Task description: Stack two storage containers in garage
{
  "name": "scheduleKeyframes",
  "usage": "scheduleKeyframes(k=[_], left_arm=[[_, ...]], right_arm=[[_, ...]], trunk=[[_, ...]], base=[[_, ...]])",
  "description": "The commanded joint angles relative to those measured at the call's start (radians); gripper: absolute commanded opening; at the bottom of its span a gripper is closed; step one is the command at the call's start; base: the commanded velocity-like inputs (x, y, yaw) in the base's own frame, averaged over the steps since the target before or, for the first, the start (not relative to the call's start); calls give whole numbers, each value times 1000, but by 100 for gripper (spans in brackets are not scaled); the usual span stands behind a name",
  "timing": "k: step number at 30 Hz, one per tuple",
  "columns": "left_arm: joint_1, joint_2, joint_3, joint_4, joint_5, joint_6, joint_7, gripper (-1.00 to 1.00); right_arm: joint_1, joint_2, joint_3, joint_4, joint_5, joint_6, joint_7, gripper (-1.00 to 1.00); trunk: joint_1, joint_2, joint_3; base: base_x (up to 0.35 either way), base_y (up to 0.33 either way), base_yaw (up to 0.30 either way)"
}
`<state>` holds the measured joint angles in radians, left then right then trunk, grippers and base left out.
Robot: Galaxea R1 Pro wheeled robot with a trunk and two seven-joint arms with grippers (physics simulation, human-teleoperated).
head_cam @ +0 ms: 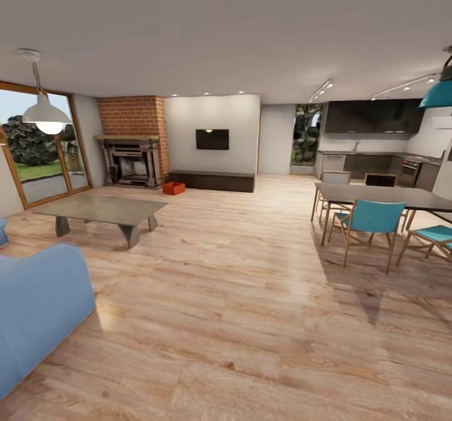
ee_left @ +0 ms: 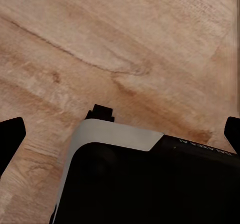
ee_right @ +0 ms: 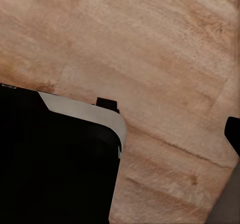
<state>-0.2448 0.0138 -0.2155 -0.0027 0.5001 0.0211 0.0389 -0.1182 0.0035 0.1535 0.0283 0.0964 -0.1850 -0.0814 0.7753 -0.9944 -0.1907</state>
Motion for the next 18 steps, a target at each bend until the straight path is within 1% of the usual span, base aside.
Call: scheduleKeyframes(k=[1, 8, 18], left_arm=[[-1, 0, -8, 0, 8, 2, 3, 100], [-1, -1, -8, 0, 8, 0, 3, 100], [-1, -1, -8, 0, 8, 2, 2, 100]], right_arm=[[-1, 0, 3, 3, 10, -4, -7, 100], [-1, -6, 7, 3, 12, -2, -6, 100], [-1, -7, 8, 3, 12, -1, -7, 100]], trunk=[[1, -1, -1], [1, -1, -1], [1, -1, -1]], base=[[323, 0, -9], [324, 0, -1], [323, 0, 0]])
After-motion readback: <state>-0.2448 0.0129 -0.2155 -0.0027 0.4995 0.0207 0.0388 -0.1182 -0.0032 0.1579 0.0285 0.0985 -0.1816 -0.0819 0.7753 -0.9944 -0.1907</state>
